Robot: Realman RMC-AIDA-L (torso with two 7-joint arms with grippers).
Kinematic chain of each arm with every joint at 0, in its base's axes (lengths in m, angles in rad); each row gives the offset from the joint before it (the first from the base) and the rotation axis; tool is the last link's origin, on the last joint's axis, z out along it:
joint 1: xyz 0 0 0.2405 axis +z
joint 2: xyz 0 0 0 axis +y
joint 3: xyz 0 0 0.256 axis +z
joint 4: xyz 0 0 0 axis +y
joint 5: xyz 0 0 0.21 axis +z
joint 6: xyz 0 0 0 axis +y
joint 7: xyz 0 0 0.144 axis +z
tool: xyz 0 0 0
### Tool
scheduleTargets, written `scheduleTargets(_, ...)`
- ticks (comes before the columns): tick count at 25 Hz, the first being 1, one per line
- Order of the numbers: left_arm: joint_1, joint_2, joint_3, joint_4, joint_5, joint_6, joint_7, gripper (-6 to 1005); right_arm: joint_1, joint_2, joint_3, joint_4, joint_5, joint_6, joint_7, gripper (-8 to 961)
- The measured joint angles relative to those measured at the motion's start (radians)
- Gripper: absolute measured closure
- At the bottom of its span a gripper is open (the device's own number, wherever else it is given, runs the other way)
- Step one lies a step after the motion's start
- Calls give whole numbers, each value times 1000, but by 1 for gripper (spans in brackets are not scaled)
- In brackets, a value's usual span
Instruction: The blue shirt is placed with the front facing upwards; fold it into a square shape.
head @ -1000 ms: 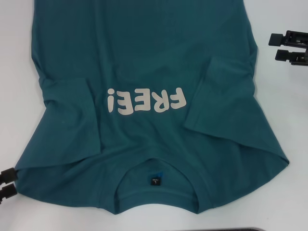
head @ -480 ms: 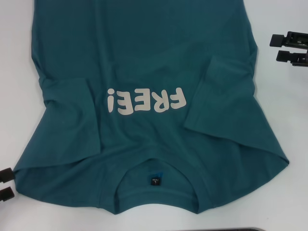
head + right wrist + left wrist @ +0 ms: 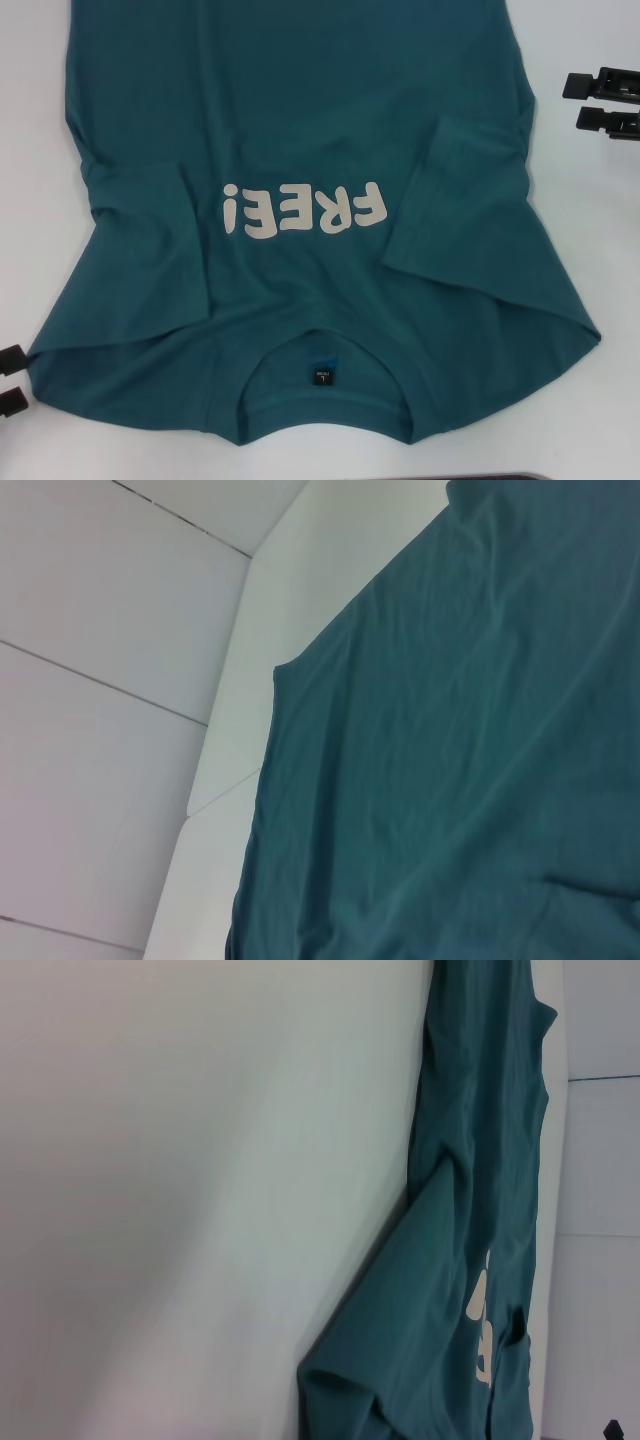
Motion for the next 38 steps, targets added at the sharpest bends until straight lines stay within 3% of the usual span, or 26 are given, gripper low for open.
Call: scheduleTargets(38,-12,-15,9,-1,22,-61,-72,250,-1,-2,5,0,0,11,0,124)
